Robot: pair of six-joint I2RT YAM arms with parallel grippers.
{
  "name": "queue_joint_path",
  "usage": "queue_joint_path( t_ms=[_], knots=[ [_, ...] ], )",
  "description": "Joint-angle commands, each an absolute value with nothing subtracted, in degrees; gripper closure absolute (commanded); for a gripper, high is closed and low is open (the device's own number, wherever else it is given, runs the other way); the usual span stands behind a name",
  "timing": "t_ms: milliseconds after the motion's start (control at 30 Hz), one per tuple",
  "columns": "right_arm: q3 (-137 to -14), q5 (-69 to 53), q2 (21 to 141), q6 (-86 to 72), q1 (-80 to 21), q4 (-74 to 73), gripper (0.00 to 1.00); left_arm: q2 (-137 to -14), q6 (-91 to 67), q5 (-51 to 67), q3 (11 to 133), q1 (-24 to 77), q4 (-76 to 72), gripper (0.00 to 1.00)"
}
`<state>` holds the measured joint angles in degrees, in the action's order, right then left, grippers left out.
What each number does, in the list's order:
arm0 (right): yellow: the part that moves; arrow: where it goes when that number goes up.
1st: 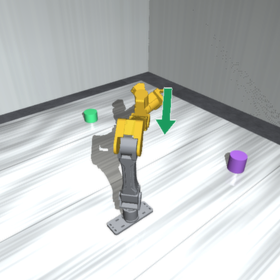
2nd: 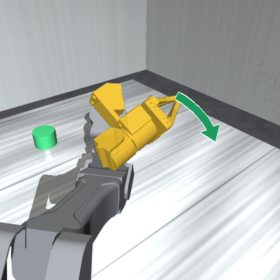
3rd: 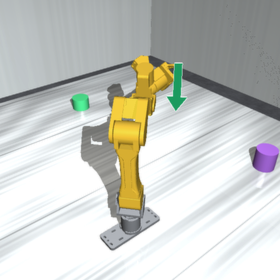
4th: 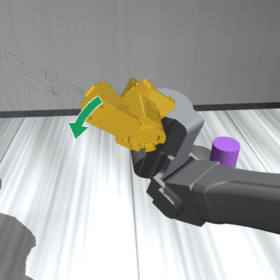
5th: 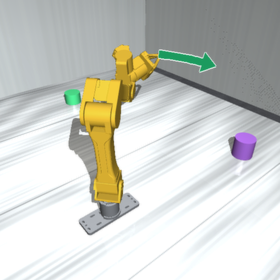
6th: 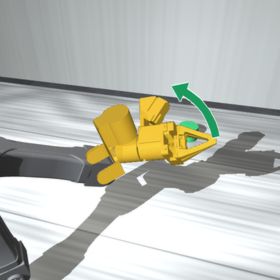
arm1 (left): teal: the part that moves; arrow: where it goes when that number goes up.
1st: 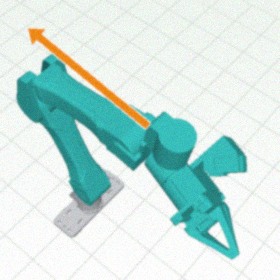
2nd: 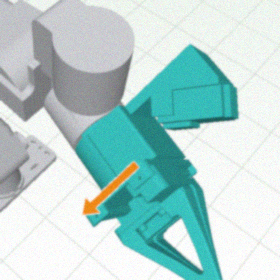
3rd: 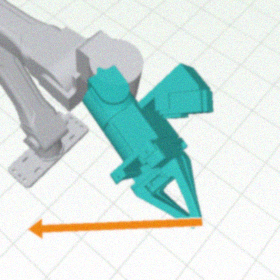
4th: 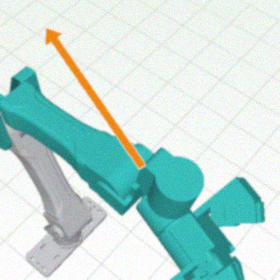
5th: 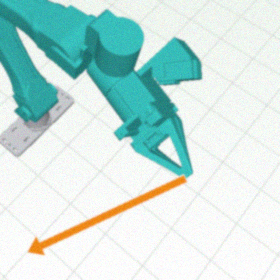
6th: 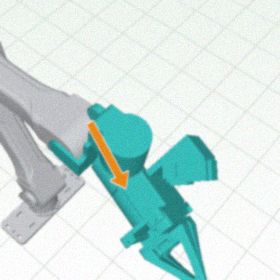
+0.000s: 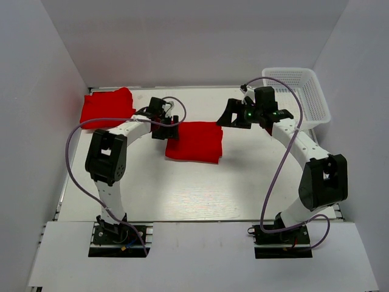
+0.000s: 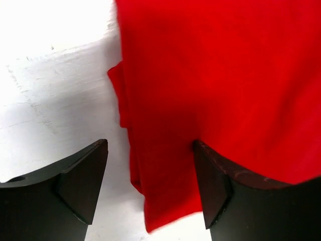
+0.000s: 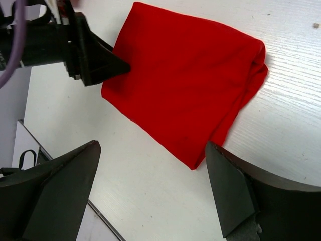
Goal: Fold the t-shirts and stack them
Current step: Fold the long partially folded tshirt into a neat square, then put the neatly folded tshirt into the corner of the board with the left arm
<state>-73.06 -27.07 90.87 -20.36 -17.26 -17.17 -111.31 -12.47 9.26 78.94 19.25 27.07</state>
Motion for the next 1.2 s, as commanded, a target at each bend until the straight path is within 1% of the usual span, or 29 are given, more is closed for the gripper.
queue_joint_path(
  t_ms=[0, 133, 167, 267, 400, 467, 500, 533, 567, 600, 633, 667, 767, 867, 967, 1167],
  knots=[
    [-72.07, -26.46, 88.33, -18.89, -17.14, -17.49, 0.1, -112.49, -12.48, 6.5, 81.91, 19.07, 28.65, 0.21],
    [-70.93, -26.89, 88.33, -18.63, -16.96, -17.49, 0.1, -116.18, -12.48, 5.45, 83.14, 20.3, 29.79, 0.24],
    [-70.75, -26.81, 88.42, -18.63, -17.05, -17.49, 0.1, -116.89, -11.7, 5.45, 83.14, 20.3, 30.32, 0.28],
    [-69.97, -26.28, 88.16, -18.55, -17.14, -17.58, 0.1, -119.08, -11.69, 7.29, 82.53, 20.92, 29.71, 0.3],
    [-68.47, -24.79, 86.93, -18.63, -17.14, -17.58, 0.1, -121.54, -11.16, 2.31, 81.91, 23.2, 30.23, 0.36],
    [-67.42, -24.26, 86.23, -18.11, -17.05, -17.23, 0.1, -122.86, -11.16, 1.76, 81.91, 23.99, 30.85, 0.42],
    [-67.15, -23.65, 86.05, -18.89, -17.05, -17.49, 0.1, -123.57, -11.16, 0.19, 81.91, 24.6, 31.46, 0.46],
    [-66.97, -23.47, 85.7, -18.98, -17.05, -16.88, 0.1, -124.79, -11.16, 0.18, 81.91, 24.61, 31.99, 0.54],
    [-66.36, -23.21, 85.17, -19.07, -16.96, -17.48, 0.1, -125.41, -11.16, 0.18, 82.52, 25.13, 31.99, 0.6],
    [-65.84, -22.51, 84.64, -19.07, -16.88, -17.49, 0.1, -125.42, -11.16, 0.7, 82.53, 25.14, 31.99, 0.69],
    [-65.48, -21.98, 84.12, -19.25, -16.96, -17.49, 0.1, -126.12, -11.16, 2.01, 82.53, 25.14, 31.99, 0.97],
    [-65.22, -21.71, 83.94, -19.16, -16.96, -17.58, 0.1, -126.12, -11.16, 3.15, 82.53, 25.14, 31.99, 1.0],
    [-64.69, -20.05, 82.89, -18.9, -17.05, -18.1, 0.1, -124.02, -10.2, 4.31, 82.53, 25.14, 28.92, 1.0],
    [-64.51, -18.73, 81.83, -18.46, -16.96, -18.63, 0.1, -118.05, -8.45, 7.19, 81.48, 23.74, 25.24, 1.0],
    [-63.81, -17.67, 80.6, -18.28, -17.14, -18.72, 0.1, -111.81, -4.68, 3.8, 82.08, 23.73, 23.21, 1.0],
    [-62.93, -16.61, 79.19, -17.14, -16.87, -18.9, 0.1, -105.92, 5.52, 4.04, 85.78, 23.2, 23.2, 1.0]
  ],
)
